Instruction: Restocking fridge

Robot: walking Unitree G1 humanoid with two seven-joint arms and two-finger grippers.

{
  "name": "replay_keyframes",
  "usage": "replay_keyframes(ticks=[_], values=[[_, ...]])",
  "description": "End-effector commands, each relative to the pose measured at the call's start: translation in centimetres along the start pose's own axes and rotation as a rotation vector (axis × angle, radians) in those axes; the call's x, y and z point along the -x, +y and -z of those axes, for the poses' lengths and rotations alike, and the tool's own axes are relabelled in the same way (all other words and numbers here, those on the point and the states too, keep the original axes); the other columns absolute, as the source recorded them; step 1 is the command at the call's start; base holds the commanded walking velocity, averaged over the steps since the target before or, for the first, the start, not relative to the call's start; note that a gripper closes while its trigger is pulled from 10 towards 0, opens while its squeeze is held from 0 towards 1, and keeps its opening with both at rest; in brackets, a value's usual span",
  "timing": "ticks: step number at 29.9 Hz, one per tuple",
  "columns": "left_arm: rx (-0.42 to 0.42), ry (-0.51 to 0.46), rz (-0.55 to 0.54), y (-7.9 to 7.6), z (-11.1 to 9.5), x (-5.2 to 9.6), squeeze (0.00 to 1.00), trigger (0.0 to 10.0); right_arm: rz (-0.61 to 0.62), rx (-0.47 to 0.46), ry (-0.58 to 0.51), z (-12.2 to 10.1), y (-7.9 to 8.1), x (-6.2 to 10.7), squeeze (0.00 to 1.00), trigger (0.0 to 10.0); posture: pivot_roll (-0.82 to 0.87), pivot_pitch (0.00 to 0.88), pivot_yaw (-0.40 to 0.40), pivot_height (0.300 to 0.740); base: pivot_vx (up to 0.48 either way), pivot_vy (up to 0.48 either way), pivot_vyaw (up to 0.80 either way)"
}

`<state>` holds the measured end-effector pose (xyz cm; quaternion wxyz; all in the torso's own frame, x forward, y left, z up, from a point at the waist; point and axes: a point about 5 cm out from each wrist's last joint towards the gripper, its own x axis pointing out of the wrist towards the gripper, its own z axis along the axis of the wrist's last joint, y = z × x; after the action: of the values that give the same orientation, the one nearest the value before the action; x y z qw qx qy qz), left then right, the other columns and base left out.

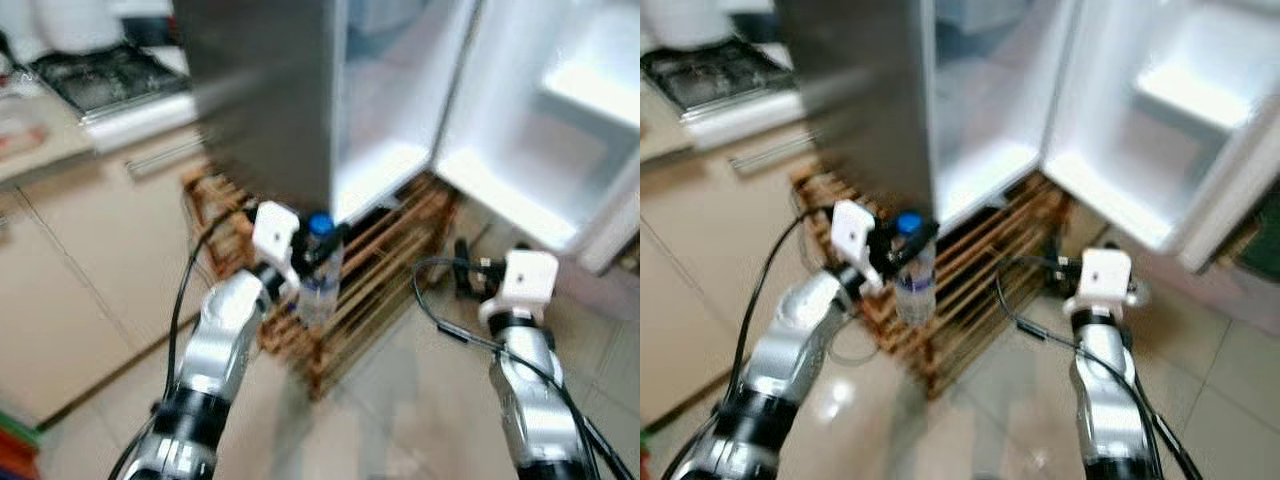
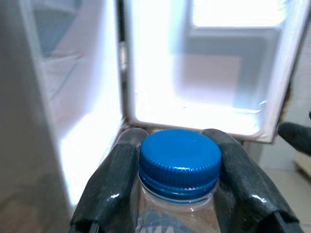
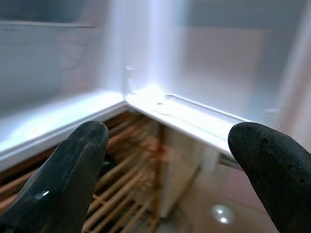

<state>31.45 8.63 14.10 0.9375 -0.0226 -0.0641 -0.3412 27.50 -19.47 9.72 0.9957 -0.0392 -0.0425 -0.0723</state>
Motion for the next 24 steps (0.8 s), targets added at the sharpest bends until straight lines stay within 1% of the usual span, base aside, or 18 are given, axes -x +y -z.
replay_keyframes(ticks=[1,3,7,10,13,14,18,24], values=[[-0.027,-0.02,-0.02,0.7,-0.7,0.2,0.0,10.0,-0.012,-0.005,0.005,0.1,0.5,0.0,0.0,10.0,-0.03,0.0,0.026,0.732,0.0,0.0,0.0],[-0.025,-0.027,-0.012,0.5,-0.9,0.1,0.0,10.0,-0.008,-0.012,-0.018,-0.2,0.5,0.0,0.0,10.0,-0.03,0.0,0.028,0.723,0.0,0.0,-0.26],[-0.042,-0.036,-0.004,0.2,-1.1,-0.1,0.0,10.0,0.0,-0.01,-0.013,-0.2,0.4,-0.1,0.0,10.0,-0.03,0.0,0.03,0.723,0.0,0.0,0.0],[-0.031,-0.041,-0.005,0.2,-1.2,-0.4,0.0,10.0,0.003,-0.005,-0.028,-0.6,0.3,-0.5,0.0,10.0,-0.04,0.0,0.036,0.723,0.0,0.0,0.0],[-0.032,-0.042,-0.009,0.2,-1.2,-0.7,0.0,10.0,0.016,-0.003,-0.038,-1.0,-0.1,-0.9,0.0,10.0,-0.04,0.0,0.037,0.723,0.338,-0.299,0.0],[-0.033,-0.047,-0.002,-0.1,-1.2,-0.8,0.0,10.0,0.027,-0.001,-0.047,-1.2,-0.4,-1.0,0.0,10.0,-0.04,0.0,0.038,0.723,0.349,-0.326,0.0],[-0.036,-0.056,0.013,-0.5,-1.3,-0.8,0.0,10.0,0.035,0.002,-0.049,-1.3,-0.7,-1.1,0.0,10.0,-0.05,0.0,0.038,0.723,0.353,-0.321,0.0],[-0.038,-0.062,0.023,-0.6,-1.5,-0.8,0.0,10.0,0.036,0.002,-0.049,-1.3,-0.7,-1.2,0.0,10.0,-0.05,0.0,0.04,0.723,0.359,-0.314,0.0]])
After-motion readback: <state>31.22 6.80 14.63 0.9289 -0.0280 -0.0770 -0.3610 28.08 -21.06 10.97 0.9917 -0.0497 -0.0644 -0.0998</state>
